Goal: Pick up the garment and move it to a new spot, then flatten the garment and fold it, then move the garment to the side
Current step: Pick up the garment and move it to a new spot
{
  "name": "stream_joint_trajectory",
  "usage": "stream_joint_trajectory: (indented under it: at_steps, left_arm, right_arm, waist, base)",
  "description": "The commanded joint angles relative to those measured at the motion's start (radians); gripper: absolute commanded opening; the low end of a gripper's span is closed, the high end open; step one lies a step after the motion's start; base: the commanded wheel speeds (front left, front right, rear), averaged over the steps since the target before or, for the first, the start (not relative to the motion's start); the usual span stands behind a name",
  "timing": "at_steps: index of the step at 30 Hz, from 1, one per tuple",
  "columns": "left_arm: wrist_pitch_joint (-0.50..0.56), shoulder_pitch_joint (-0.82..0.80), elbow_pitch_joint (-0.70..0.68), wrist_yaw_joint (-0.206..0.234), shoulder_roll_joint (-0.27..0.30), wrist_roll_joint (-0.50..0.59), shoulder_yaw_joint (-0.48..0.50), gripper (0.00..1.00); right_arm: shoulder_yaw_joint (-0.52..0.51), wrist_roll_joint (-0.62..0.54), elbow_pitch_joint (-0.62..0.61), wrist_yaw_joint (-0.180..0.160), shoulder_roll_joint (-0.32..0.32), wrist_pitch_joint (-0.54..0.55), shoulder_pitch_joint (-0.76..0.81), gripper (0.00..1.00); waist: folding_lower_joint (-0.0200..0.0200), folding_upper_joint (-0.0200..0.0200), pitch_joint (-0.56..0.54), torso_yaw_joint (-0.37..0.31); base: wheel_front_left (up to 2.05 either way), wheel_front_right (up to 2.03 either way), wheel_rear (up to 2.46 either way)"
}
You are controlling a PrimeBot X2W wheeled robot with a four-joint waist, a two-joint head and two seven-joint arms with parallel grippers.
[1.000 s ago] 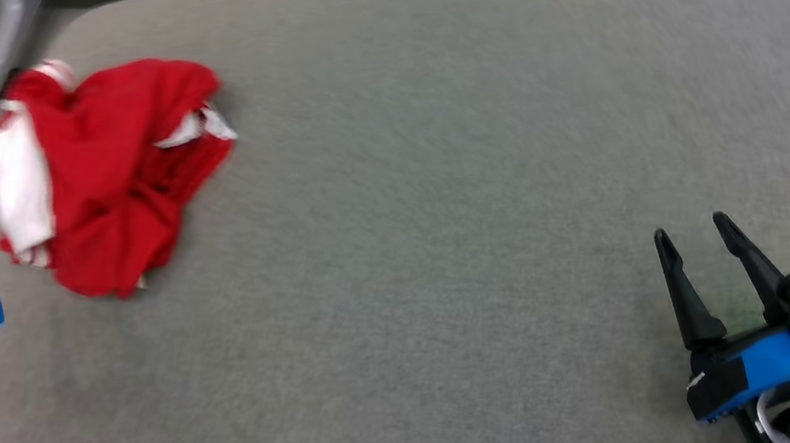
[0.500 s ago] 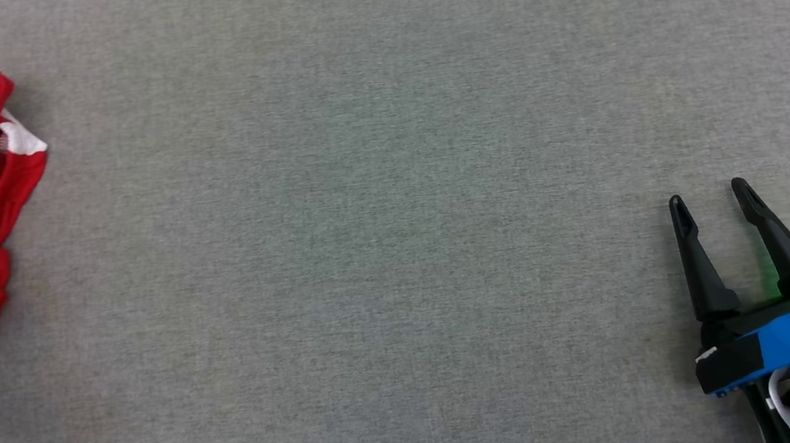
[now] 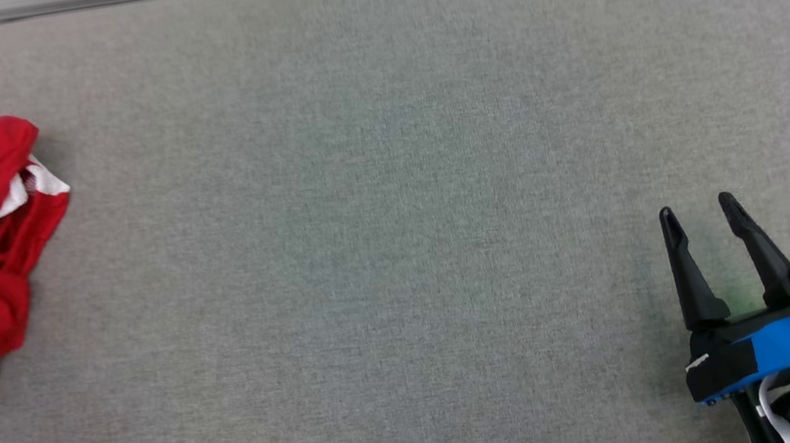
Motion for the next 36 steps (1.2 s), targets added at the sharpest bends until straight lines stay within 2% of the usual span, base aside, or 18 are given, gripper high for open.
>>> stream_joint_trajectory:
  at_steps: [1, 8, 14, 19, 25, 31, 36]
  left_arm:
    - [-0.011, 0.005, -0.026, -0.006, 0.015, 0.013, -0.011, 0.00]
    - [0.015, -0.067, -0.141, -0.053, 0.056, 0.053, -0.081, 0.00]
    - [0.036, -0.145, -0.235, -0.084, 0.042, 0.047, -0.137, 0.00]
    - [0.051, -0.211, -0.318, -0.109, -0.007, 0.015, -0.195, 0.00]
    - [0.063, -0.253, -0.392, -0.129, -0.072, -0.032, -0.266, 0.00]
    - [0.079, -0.226, -0.437, -0.139, -0.132, -0.076, -0.338, 0.00]
    - [0.069, -0.169, -0.423, -0.144, -0.171, -0.083, -0.405, 0.00]
  right_arm:
    - [0.004, 0.015, 0.013, 0.000, -0.004, -0.009, 0.001, 1.00]
    - [0.016, 0.046, 0.057, 0.000, -0.005, -0.015, 0.022, 1.00]
    - [0.016, 0.045, 0.070, 0.000, -0.005, -0.017, 0.044, 1.00]
    - [0.018, 0.015, 0.060, 0.000, -0.005, -0.017, 0.061, 1.00]
    - [0.042, -0.055, 0.065, 0.000, -0.004, -0.017, 0.066, 1.00]
    - [0.062, -0.066, 0.076, 0.000, -0.004, -0.016, 0.060, 1.00]
    - [0.074, -0.046, 0.078, 0.000, -0.004, -0.016, 0.054, 1.00]
  waist:
    - [0.0001, 0.0000, -0.041, -0.011]
    - [0.0001, 0.0000, -0.164, -0.016]
    - [0.0001, 0.0000, -0.231, -0.046]
    - [0.0001, 0.0000, -0.270, -0.105]
    - [0.0001, 0.0000, -0.285, -0.207]
    - [0.0001, 0.0000, -0.279, -0.309]
    - [0.0001, 0.0000, -0.261, -0.359]
  base:
    - [0.00, 0.00, 0.00]
    - [0.00, 0.00, 0.00]
    - [0.00, 0.00, 0.00]
    - [0.00, 0.00, 0.00]
    - [0.00, 0.00, 0.00]
    - [0.00, 0.00, 0.00]
    - [0.00, 0.00, 0.00]
